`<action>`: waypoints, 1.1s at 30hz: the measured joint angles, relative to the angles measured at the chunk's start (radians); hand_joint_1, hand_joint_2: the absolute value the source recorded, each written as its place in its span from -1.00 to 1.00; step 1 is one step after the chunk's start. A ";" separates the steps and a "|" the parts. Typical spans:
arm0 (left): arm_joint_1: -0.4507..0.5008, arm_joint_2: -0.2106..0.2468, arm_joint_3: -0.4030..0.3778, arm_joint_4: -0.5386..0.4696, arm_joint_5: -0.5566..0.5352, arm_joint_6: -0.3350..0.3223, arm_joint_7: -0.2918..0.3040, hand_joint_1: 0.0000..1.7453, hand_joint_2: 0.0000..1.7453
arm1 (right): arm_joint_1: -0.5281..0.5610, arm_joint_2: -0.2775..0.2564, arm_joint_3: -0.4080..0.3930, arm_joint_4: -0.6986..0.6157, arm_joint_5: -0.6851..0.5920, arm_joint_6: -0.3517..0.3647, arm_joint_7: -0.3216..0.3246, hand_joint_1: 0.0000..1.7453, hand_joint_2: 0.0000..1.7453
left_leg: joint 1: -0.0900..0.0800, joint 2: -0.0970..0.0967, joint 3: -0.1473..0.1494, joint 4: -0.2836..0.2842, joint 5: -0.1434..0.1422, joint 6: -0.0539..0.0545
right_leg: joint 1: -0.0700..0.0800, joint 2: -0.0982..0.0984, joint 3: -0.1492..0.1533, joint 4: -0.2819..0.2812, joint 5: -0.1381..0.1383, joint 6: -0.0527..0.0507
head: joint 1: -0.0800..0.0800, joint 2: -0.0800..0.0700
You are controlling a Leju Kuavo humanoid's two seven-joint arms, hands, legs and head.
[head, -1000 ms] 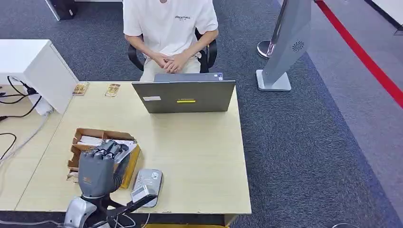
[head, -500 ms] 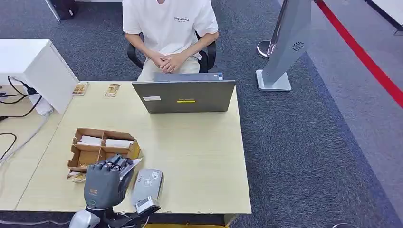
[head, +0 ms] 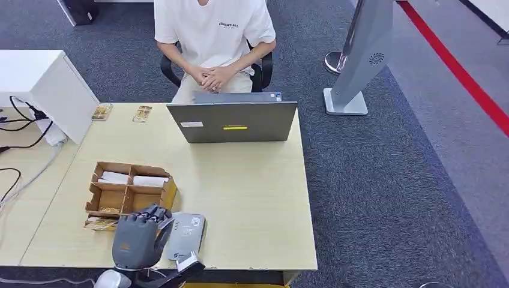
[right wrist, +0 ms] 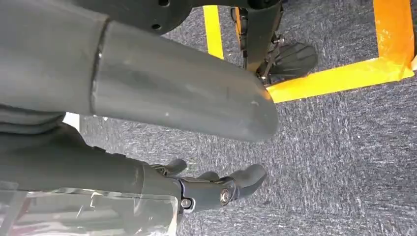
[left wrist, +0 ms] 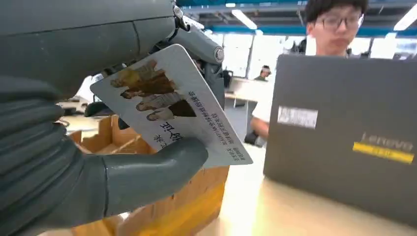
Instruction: Pass the card to the sensor for recognition and then transmit it.
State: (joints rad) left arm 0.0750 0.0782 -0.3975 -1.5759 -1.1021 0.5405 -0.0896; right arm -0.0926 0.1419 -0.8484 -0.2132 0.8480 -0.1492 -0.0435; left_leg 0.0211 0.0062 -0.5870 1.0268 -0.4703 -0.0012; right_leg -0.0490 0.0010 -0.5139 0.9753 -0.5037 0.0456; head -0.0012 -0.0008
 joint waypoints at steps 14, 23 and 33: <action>0.009 -0.002 0.000 0.069 0.011 -0.045 0.052 1.00 1.00 | -0.001 0.000 -0.003 0.000 0.014 0.004 0.009 -1.00 -1.00 | 0.000 0.000 0.000 0.000 0.000 0.000 | 0.000 0.000 0.000 0.000 0.000 0.000 | 0.000 0.000; 0.009 -0.006 0.000 0.104 0.014 -0.054 0.070 1.00 1.00 | -0.001 0.000 -0.005 0.000 0.018 0.004 0.011 -1.00 -1.00 | 0.000 0.000 0.000 0.000 0.000 0.000 | 0.000 0.000 0.000 0.000 0.000 0.000 | 0.000 0.000; 0.009 -0.010 0.000 0.169 0.007 -0.077 0.097 1.00 1.00 | -0.004 0.000 -0.005 0.000 0.029 0.008 0.015 -1.00 -1.00 | 0.000 0.000 0.000 0.000 0.000 0.000 | 0.000 0.000 0.000 0.000 0.000 0.000 | 0.000 0.000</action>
State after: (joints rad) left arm 0.0838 0.0679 -0.3971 -1.4069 -1.0952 0.4639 0.0076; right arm -0.0963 0.1419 -0.8537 -0.2136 0.8770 -0.1411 -0.0286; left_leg 0.0212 0.0062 -0.5870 1.0268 -0.4703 -0.0012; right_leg -0.0489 0.0010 -0.5139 0.9753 -0.5038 0.0456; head -0.0011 -0.0008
